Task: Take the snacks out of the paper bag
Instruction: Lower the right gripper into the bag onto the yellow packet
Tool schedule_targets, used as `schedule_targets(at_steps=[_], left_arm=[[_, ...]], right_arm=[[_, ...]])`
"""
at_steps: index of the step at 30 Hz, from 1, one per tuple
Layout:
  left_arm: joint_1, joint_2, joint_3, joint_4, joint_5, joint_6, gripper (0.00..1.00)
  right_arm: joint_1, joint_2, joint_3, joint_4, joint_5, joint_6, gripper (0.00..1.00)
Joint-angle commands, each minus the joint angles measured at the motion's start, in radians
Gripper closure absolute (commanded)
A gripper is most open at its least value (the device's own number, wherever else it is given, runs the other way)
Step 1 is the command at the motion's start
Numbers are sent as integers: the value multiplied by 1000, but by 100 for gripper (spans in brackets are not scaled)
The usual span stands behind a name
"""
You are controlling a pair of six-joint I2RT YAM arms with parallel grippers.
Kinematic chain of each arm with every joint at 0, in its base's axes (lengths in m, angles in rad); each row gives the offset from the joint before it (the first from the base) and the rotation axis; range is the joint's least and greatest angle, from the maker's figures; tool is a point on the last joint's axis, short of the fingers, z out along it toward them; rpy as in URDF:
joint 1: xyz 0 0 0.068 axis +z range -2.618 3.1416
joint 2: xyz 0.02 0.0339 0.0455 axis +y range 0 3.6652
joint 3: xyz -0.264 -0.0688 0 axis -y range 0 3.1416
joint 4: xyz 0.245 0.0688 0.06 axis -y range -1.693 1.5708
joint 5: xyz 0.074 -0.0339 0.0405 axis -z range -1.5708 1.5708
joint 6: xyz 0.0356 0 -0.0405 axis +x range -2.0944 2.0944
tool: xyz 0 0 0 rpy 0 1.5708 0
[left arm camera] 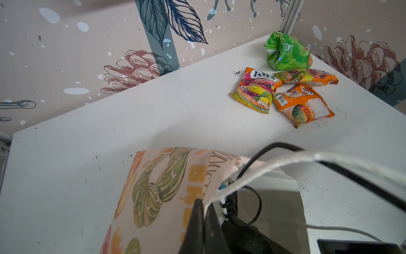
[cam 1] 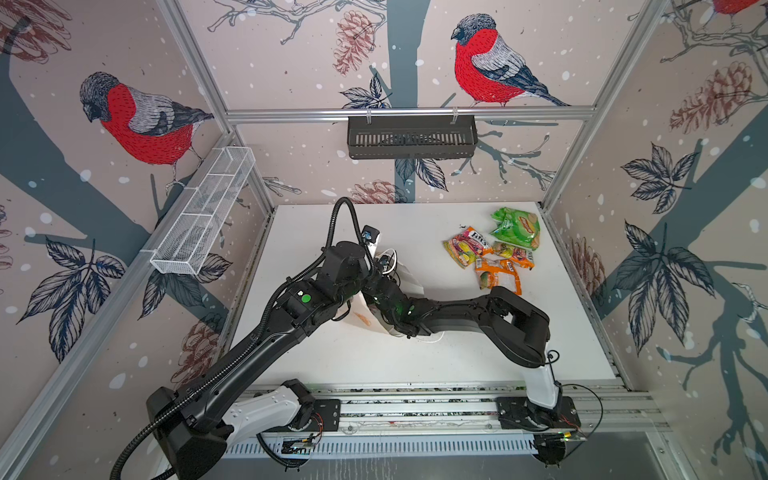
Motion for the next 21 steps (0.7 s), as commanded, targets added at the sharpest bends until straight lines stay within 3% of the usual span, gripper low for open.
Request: schedule_targets(at_steps=[1, 21], left_arm=[[-1, 4, 8, -14, -41, -20, 100], [6, 60, 39, -21, -109, -48, 100]], right_arm=[[6, -29, -7, 65, 22, -37, 99], [34, -149, -73, 103, 55, -75, 100]])
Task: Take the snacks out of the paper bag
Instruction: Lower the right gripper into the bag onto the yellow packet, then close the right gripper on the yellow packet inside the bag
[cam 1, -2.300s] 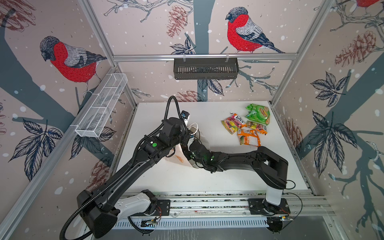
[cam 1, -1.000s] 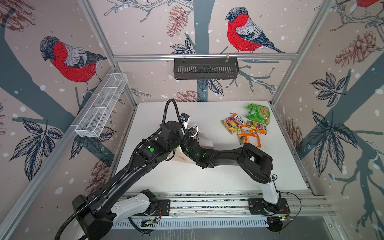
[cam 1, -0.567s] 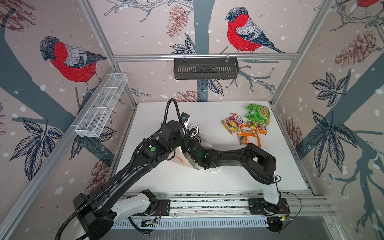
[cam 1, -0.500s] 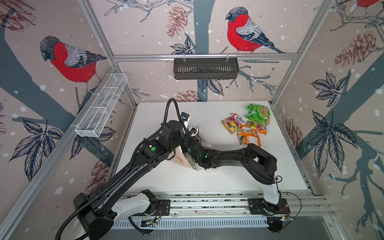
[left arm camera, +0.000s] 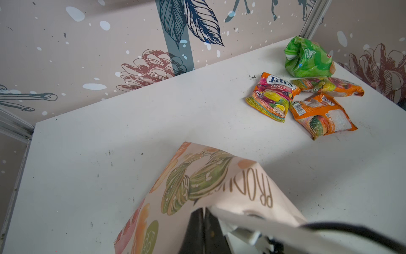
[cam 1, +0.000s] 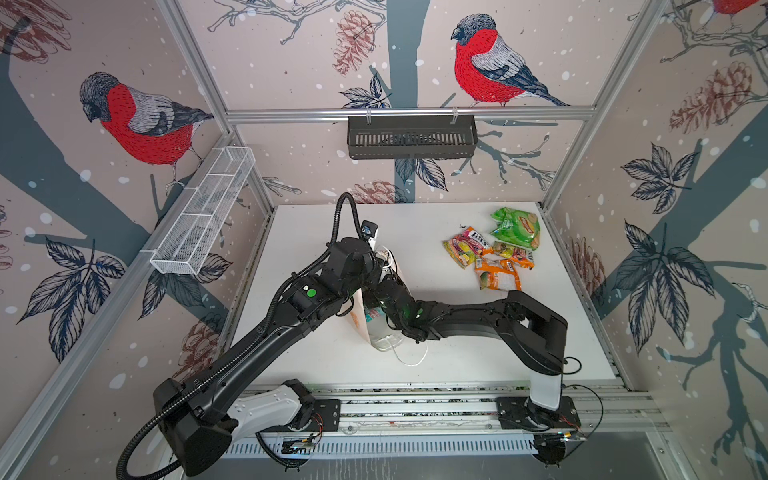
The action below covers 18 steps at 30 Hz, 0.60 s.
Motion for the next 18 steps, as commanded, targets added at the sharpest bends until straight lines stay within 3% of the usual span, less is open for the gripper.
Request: schedule_targets(at_steps=[1, 12, 18], left_arm=[[5, 13, 8, -29, -31, -8, 100], [5, 53, 59, -47, -23, -33, 100], [-2, 72, 78, -54, -19, -32, 100]], right_arm=[[11, -33, 4, 138, 23, -56, 100], [12, -52, 11, 125, -18, -86, 100], [10, -39, 45, 52, 36, -102, 100]])
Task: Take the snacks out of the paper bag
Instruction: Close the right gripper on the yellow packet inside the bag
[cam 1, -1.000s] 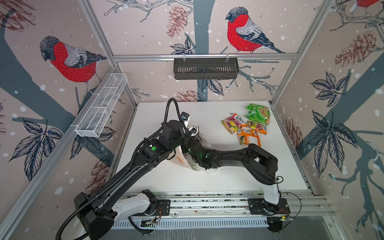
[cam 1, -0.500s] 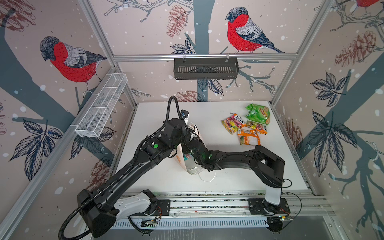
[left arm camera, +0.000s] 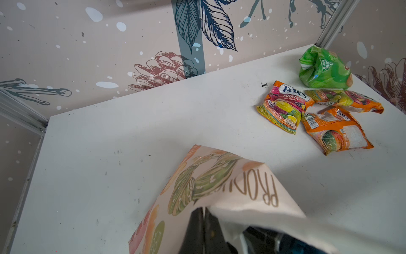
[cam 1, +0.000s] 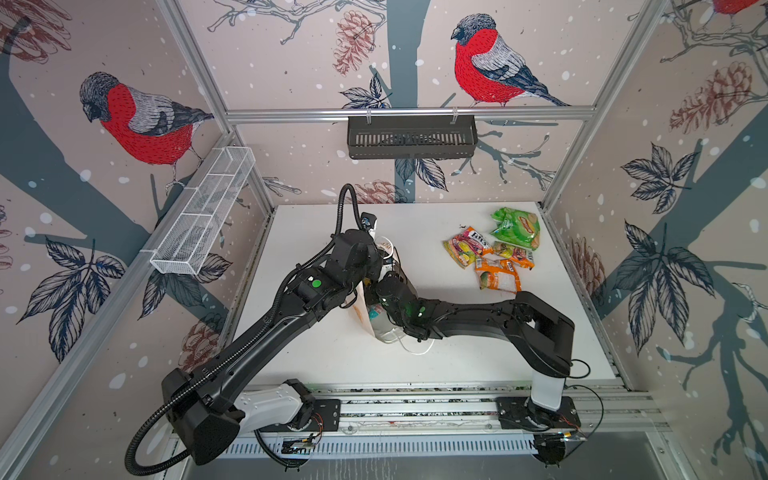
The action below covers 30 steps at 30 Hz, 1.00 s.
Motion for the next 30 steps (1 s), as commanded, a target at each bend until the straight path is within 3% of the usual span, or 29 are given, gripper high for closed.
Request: schedule_targets(at_steps=[1, 11, 17, 30], left_arm=[[-4, 10, 11, -42, 29, -2, 100], [-3, 31, 16, -45, 15, -8, 100], [-4, 44, 20, -30, 26, -5, 100], [-1, 67, 32, -16, 24, -12, 100]], right_arm=[[6, -5, 39, 33, 41, -73, 100], [-10, -64, 59, -110, 51, -29, 100], [-35, -99, 116, -261, -46, 43, 100], [-83, -122, 268, -518, -153, 60, 100]])
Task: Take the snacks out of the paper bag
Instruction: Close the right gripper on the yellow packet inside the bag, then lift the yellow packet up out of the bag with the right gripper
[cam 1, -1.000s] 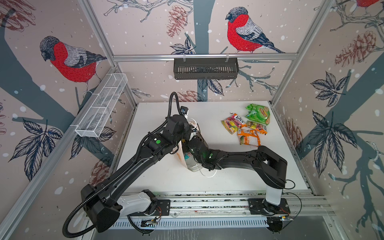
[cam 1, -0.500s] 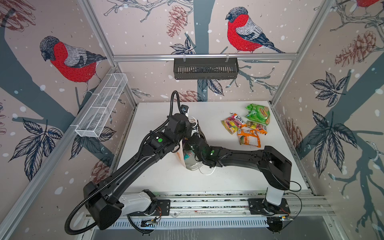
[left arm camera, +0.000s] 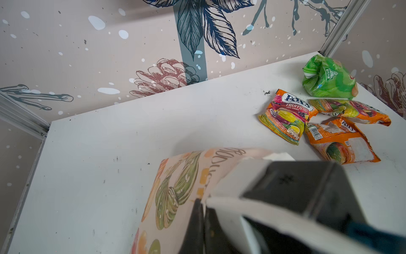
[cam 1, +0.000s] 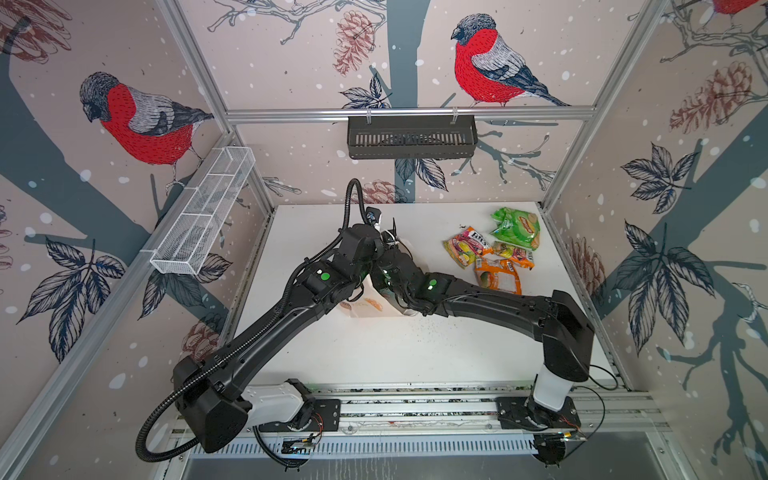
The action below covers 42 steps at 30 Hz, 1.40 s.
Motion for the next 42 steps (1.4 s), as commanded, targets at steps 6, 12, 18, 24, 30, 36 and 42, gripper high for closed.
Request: schedule_targets(at_steps=[6, 12, 18, 24, 30, 36, 42], left_arm=[[37, -6, -13, -29, 88, 12, 100], [44, 1, -4, -29, 127, 1, 100], [49, -20, -23, -29, 134, -16, 100], [59, -36, -40, 3, 154, -47, 100], [62, -51, -63, 40, 155, -72, 100], [69, -62, -78, 74, 153, -93, 100], [70, -60, -75, 100, 149, -115, 100]], right_arm=[[-21, -47, 26, -18, -2, 25, 100], [-31, -93, 2, -21, -18, 27, 100], [-42, -124, -18, -33, -42, 30, 100], [-50, -155, -26, -43, -51, 20, 100], [-53, -180, -26, -58, -65, 15, 100], [-52, -205, -33, -67, -89, 16, 100], [-49, -215, -30, -82, -130, 25, 100]])
